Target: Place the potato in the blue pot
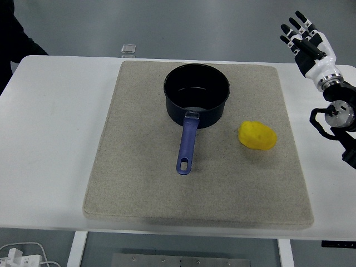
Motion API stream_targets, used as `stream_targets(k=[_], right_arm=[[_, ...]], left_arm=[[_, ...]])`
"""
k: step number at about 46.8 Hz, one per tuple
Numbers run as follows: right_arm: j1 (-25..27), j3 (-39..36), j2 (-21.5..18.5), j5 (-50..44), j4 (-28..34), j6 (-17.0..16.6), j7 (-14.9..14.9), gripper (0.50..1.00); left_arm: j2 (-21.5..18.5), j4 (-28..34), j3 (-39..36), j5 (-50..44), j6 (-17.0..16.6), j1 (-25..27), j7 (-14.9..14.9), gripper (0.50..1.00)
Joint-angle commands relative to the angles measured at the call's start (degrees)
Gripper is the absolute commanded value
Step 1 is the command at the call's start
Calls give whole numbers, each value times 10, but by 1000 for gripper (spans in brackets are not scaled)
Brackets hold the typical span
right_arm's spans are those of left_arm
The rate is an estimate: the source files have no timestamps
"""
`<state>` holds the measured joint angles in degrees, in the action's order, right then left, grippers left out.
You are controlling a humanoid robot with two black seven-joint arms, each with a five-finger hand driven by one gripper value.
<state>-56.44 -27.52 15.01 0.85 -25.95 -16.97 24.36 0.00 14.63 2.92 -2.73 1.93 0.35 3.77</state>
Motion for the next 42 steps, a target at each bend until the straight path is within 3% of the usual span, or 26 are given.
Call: stream_targets(k=[1,5,14,28,36,42], right_arm=[[8,0,21,-63,-2,-60,34,924],[21,0,45,-130,-23,-97,64,924],[53,1,106,-276,-119,-93,98,917],[106,4,144,-465,-257,3,106,915],[139,4,143,-552,-285,68,106,917],[150,7,144,-567,-295,91,106,915]], left_arm=[[0,0,0,0,1,1,0,992],[0,1,0,0,0,1,0,994],[0,1,0,0,1,1,0,992],[0,1,0,1,2,1,0,994],[0,1,0,0,2,1,0,992],[0,1,0,1,2,1,0,992]])
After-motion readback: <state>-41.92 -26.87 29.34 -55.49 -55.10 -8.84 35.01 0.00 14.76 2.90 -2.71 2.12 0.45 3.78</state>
